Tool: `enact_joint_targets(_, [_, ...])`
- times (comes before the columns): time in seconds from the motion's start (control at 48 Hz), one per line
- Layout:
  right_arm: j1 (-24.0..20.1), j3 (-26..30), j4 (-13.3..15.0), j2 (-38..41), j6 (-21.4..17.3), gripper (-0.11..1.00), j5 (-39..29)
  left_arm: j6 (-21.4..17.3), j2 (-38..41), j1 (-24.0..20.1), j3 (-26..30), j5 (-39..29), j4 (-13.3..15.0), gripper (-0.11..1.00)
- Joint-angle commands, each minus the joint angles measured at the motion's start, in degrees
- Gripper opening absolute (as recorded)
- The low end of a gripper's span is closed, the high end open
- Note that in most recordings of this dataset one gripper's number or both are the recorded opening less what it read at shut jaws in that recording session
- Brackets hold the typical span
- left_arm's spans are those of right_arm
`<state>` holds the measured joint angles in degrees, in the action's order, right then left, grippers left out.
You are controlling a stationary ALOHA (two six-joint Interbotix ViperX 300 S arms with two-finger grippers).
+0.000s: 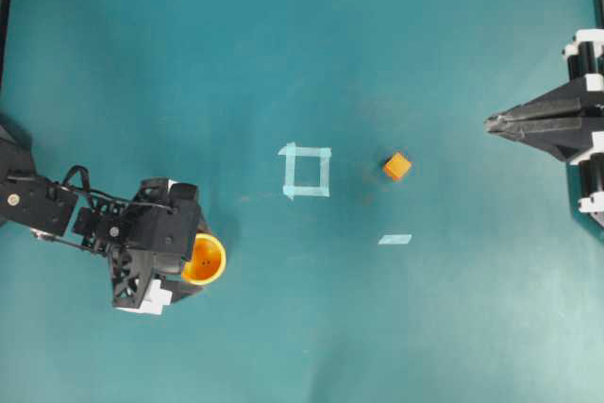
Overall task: Move the cup toward the block with left arm.
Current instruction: 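Close the left gripper around the orange cup's rim, then lift the orange cup and carry it rightward toward the cube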
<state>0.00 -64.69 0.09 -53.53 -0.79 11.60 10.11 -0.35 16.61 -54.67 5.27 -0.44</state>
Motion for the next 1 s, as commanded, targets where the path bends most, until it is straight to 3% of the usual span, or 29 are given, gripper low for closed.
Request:
enact_joint_targets(0.0, [-0.09,1.67,-0.18,0.18,-0.09,0.00,0.18,0.00,-0.88,0.18,0.88,-3.16,0.00,0.84])
enact_joint_targets(0.375, [0.00,1.76,-0.18,0.18,-0.09,0.00,-0.70,0.09,-0.62,0.70,3.43,-0.88,-0.09,0.50])
enact_joint_targets(0.563, [0.00,1.76,-0.18,0.26,-0.09,0.00,-0.70,0.26,-0.35,0.97,3.60,-0.62,-0.09,0.60])
enact_joint_targets(0.75, [-0.09,1.76,-0.18,0.26,-0.09,0.00,-0.70,0.26,-0.35,0.97,3.69,-0.35,-0.09,0.84])
enact_joint_targets(0.98, [0.00,1.76,-0.09,0.18,0.00,0.00,-1.49,0.26,0.53,0.97,4.83,0.53,-0.09,0.86])
